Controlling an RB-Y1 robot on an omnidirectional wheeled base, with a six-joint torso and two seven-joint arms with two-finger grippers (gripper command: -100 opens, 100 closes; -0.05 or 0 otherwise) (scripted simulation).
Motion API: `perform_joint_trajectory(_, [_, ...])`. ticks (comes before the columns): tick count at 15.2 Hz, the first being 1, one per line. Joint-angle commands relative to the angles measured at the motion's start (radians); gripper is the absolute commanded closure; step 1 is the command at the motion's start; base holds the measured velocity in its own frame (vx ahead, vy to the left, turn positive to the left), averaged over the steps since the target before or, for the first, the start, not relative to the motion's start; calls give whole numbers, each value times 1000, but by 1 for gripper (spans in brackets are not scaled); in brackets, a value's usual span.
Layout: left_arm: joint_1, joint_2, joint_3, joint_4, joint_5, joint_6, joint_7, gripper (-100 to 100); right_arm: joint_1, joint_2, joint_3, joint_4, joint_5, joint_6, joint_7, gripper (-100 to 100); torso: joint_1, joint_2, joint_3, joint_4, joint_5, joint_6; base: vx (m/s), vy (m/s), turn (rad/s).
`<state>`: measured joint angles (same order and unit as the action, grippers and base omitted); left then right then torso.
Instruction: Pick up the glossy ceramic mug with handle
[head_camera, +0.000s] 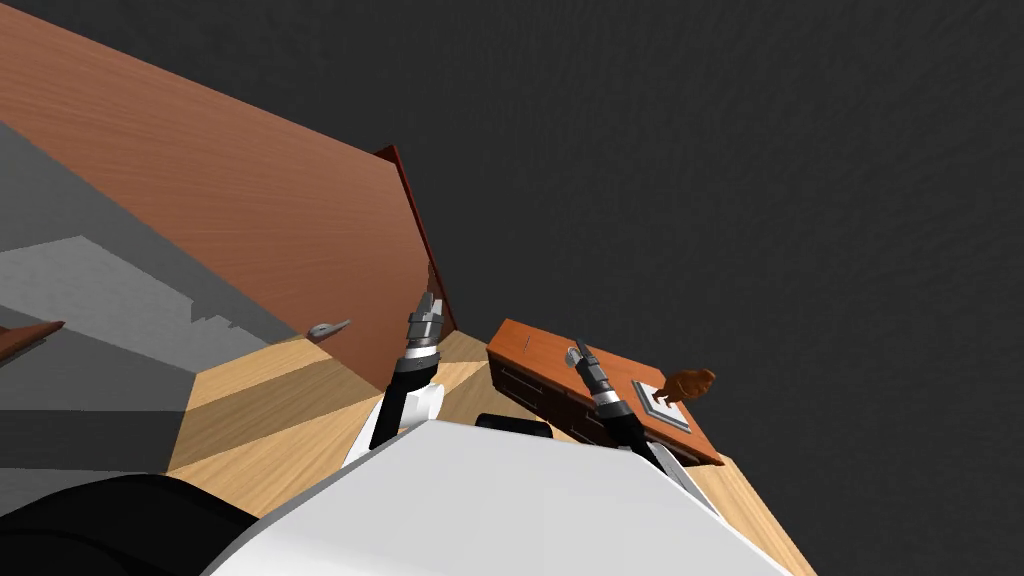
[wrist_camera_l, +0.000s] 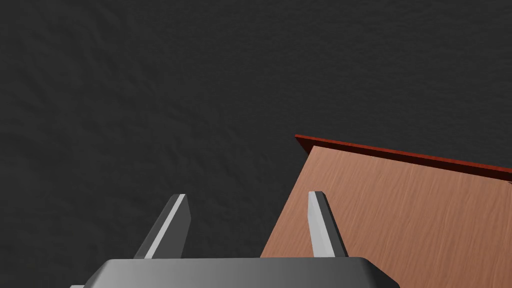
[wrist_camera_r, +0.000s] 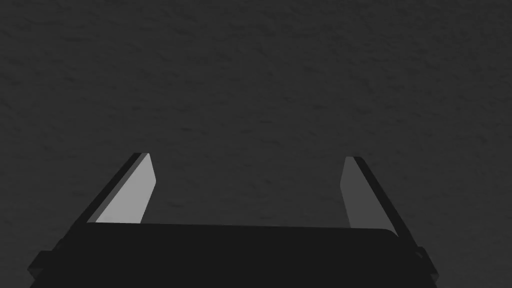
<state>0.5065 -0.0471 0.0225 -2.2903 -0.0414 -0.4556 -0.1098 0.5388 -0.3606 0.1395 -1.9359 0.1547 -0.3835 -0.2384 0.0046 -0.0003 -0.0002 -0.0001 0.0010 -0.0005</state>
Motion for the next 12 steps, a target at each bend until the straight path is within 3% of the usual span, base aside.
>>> perform_joint_trajectory(1, [0, 0, 0, 0, 0, 0, 0, 0, 0, -16, 8, 32, 4, 9, -10, -100, 0, 0, 0, 0, 0, 0, 13, 43, 73])
perform_joint_trajectory(4, [0, 0, 0, 0, 0, 0, 0, 0, 6, -90, 45, 122, 18, 6, -58, -100, -1, 0, 0, 0, 0, 0, 15, 63, 249])
perform_joint_trajectory(6, [0, 0, 0, 0, 0, 0, 0, 0, 6, -96, 45, 157, 18, 6, -58, -100, 0, 0, 0, 0, 0, 0, 18, 59, 154])
perform_joint_trajectory(7, [0, 0, 0, 0, 0, 0, 0, 0, 9, -137, 64, 188, 26, 4, -84, -100, 0, 0, 0, 0, 0, 1, 16, 59, 207])
perform_joint_trajectory(9, [0, 0, 0, 0, 0, 0, 0, 0, 9, -137, 64, 222, 26, 4, -84, -100, 0, 0, 0, 0, 0, 0, 17, 54, 169])
perform_joint_trajectory(10, [0, 0, 0, 0, 0, 0, 0, 0, 12, -178, 84, 251, 34, 3, -111, -100, -1, 0, 0, 0, 0, 0, 14, 67, 260])
perform_joint_trajectory(12, [0, 0, 0, 0, 0, 0, 0, 0, 12, -178, 84, 285, 34, 3, -111, -100, 0, 0, 0, 0, 0, 0, 16, 55, 149])
